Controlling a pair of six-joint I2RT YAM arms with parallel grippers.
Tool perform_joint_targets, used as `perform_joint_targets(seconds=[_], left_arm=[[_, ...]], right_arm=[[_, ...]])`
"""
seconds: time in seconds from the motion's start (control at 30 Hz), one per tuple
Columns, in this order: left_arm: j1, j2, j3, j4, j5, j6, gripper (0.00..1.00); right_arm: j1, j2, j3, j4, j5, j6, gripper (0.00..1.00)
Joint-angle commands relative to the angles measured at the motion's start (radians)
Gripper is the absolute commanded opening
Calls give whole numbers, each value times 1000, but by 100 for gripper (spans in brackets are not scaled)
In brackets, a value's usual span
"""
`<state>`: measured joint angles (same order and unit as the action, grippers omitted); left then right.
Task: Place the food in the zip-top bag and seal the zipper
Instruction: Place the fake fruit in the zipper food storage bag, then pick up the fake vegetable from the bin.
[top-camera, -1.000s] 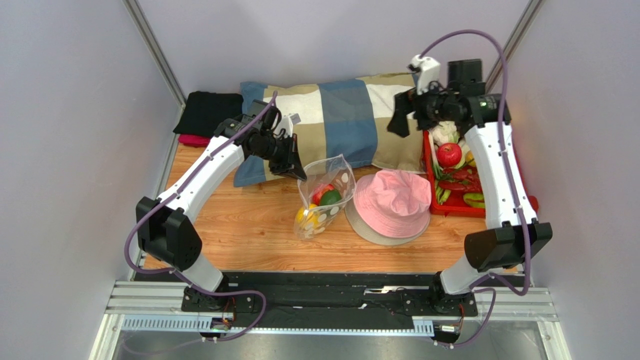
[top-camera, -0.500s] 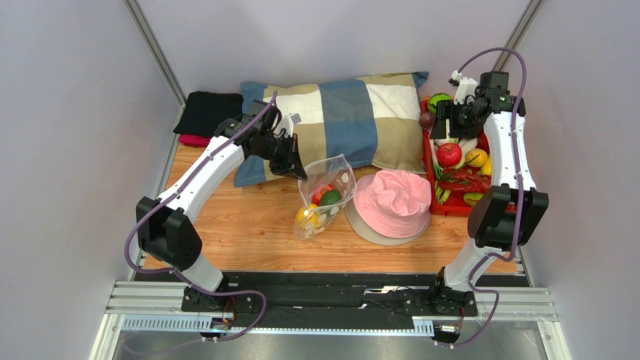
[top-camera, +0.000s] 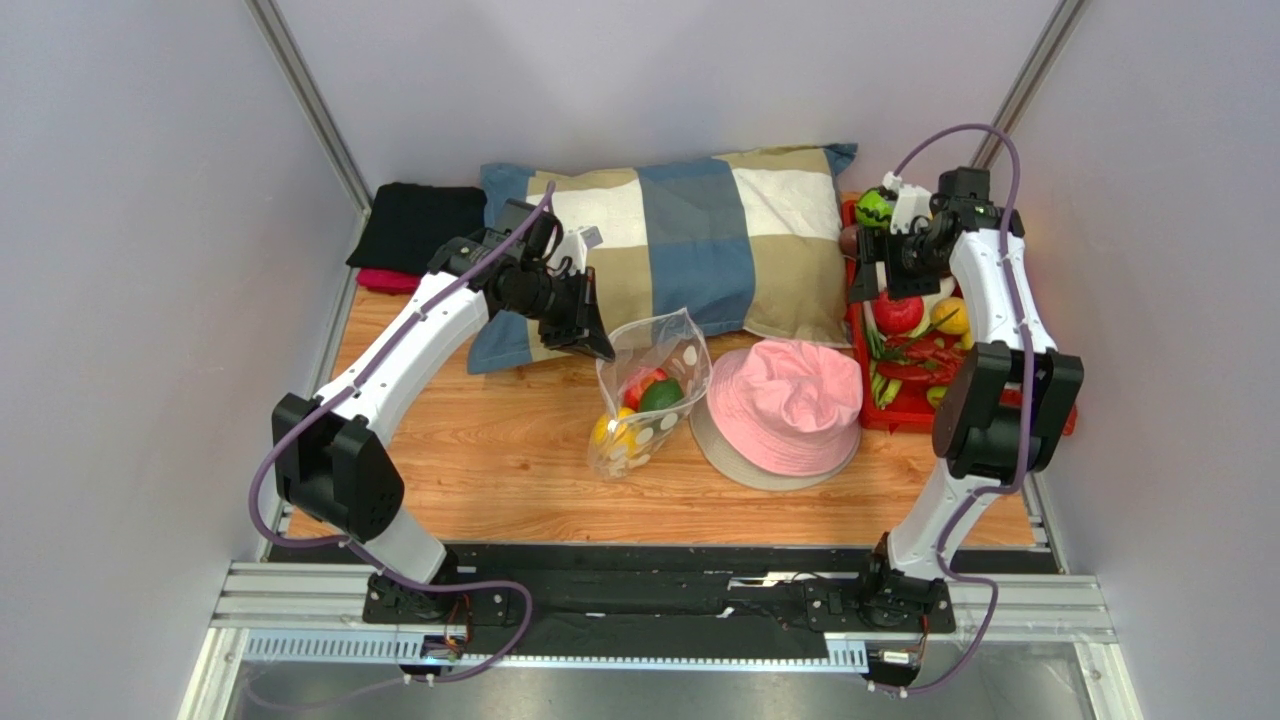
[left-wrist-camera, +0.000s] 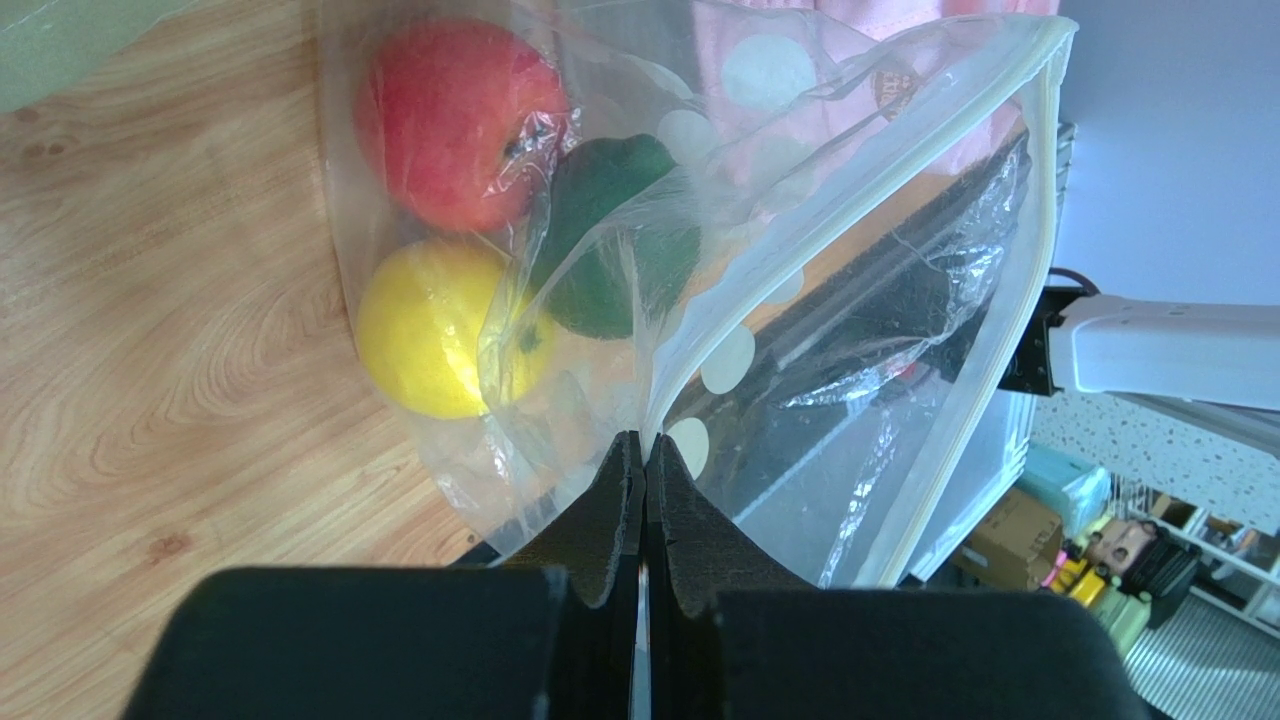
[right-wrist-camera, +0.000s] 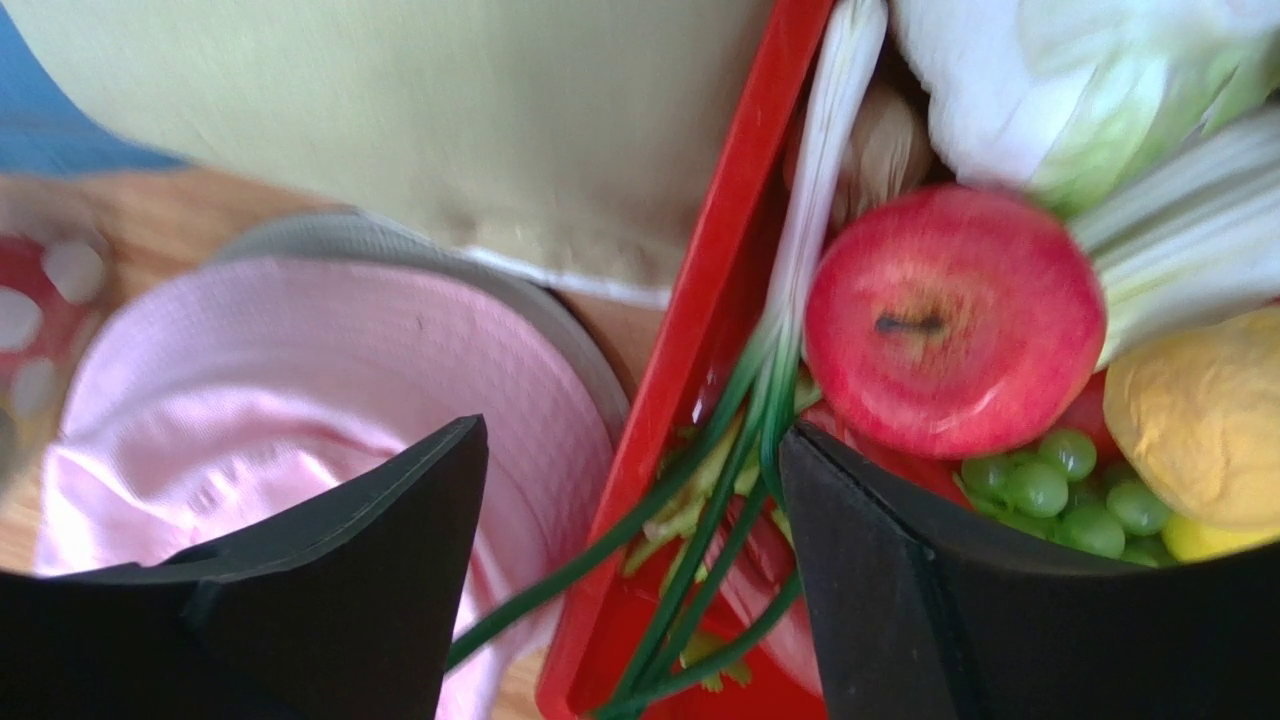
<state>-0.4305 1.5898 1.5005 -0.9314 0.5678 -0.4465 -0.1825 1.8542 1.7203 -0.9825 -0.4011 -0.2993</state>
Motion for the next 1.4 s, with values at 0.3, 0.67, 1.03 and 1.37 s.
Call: perform_joint_targets(seconds=[0.3, 0.67, 1.03, 1.37], left_arm=[[-1, 4, 15, 17, 26, 0, 0], [-1, 10, 18, 16, 24, 3, 0], [1, 15, 27, 13, 26, 5, 0], [1, 15, 29, 9, 24, 5, 0]], right_arm=[[-11, -132, -186, -73, 249, -182, 89], [12, -23, -125, -165, 222, -192, 77], [17, 13, -73, -220, 159, -178, 22], [14, 7, 53, -298, 62, -147, 0]])
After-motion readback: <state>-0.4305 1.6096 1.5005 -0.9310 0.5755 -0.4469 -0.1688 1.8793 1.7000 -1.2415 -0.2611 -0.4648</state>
